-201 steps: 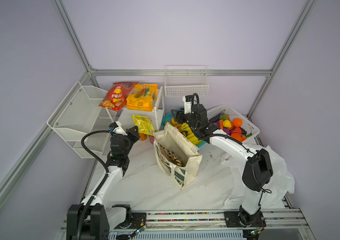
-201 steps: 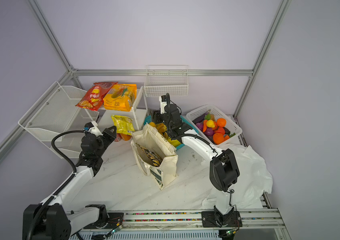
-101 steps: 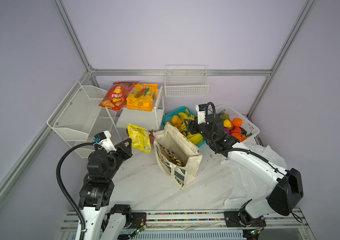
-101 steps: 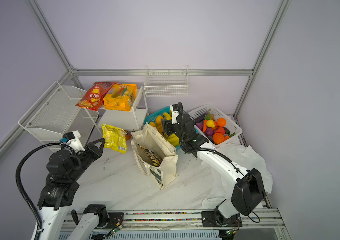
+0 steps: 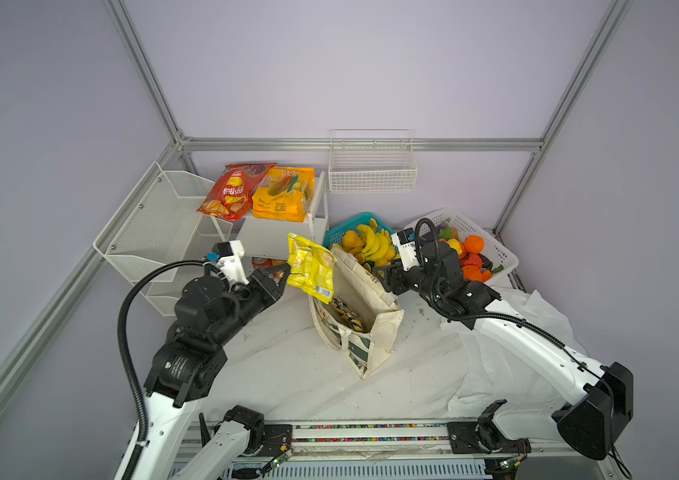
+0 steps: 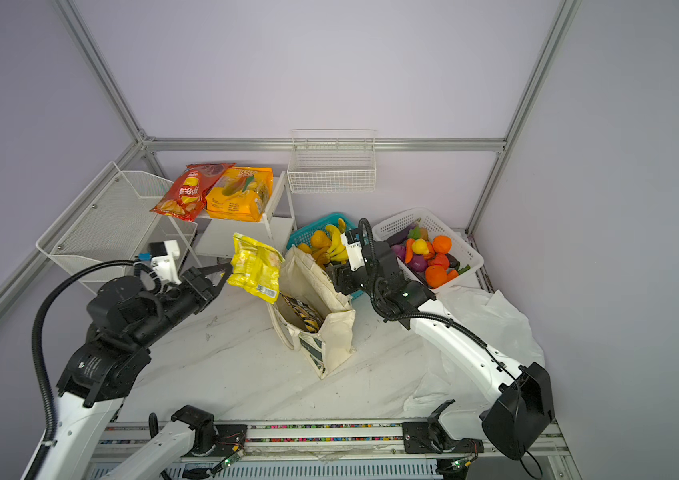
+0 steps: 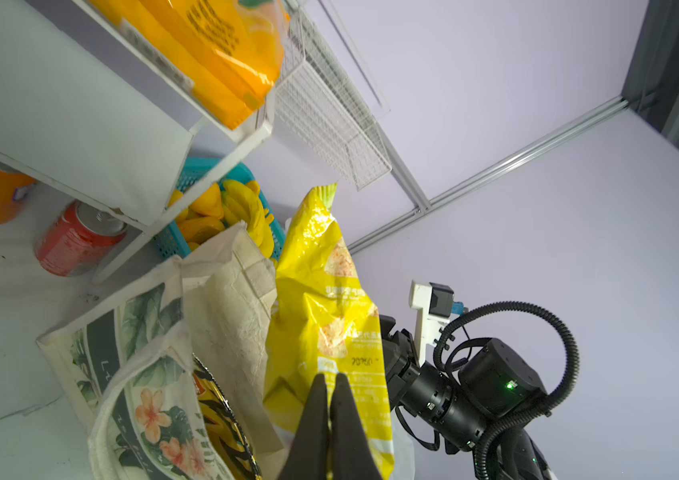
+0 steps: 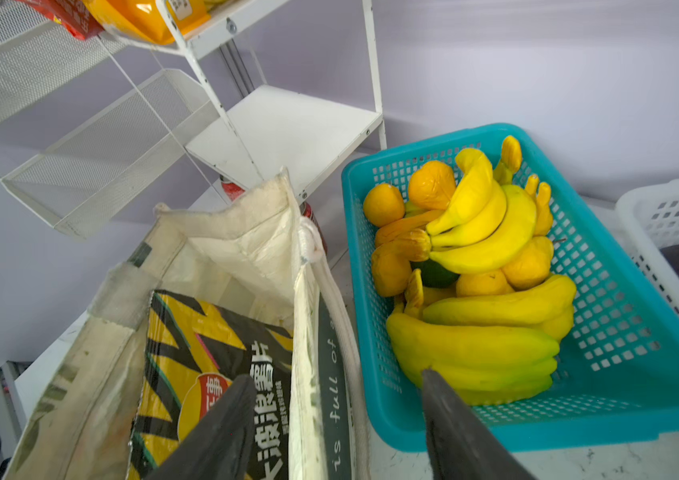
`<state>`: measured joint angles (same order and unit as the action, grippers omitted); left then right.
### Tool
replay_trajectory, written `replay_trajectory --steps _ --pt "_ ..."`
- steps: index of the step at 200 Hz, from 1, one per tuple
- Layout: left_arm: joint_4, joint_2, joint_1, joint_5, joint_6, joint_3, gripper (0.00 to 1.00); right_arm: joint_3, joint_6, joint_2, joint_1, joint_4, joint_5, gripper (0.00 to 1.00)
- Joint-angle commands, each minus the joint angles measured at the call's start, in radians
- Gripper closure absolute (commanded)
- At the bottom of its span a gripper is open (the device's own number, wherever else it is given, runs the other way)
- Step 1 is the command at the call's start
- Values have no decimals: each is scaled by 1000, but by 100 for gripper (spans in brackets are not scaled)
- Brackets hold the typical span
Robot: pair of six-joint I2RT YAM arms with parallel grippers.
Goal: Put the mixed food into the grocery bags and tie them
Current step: 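Pull the yellow chip bag off the shelf with the left gripper toward the tote, then lower the yellow chip bag into the tote and open the left gripper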
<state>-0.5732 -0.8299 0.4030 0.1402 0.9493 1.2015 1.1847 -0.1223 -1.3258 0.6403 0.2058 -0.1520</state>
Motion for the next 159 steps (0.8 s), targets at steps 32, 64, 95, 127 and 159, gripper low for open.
replay_trajectory --steps 32,64,95,127,159 --pt "-9 -219 312 -413 -112 134 100 -43 -2 12 5 47 -41 47" --pt "-40 -285 409 -569 -159 158 100 -83 -22 30 5 22 -67 57" --pt "-86 -302 461 -692 -183 139 100 -113 -43 49 9 -5 -124 64" --pt "-105 -370 486 -696 -204 134 100 -134 -67 60 21 -47 -145 77" --pt "-85 -439 527 -653 -198 149 100 -150 -113 80 24 -118 -148 85"
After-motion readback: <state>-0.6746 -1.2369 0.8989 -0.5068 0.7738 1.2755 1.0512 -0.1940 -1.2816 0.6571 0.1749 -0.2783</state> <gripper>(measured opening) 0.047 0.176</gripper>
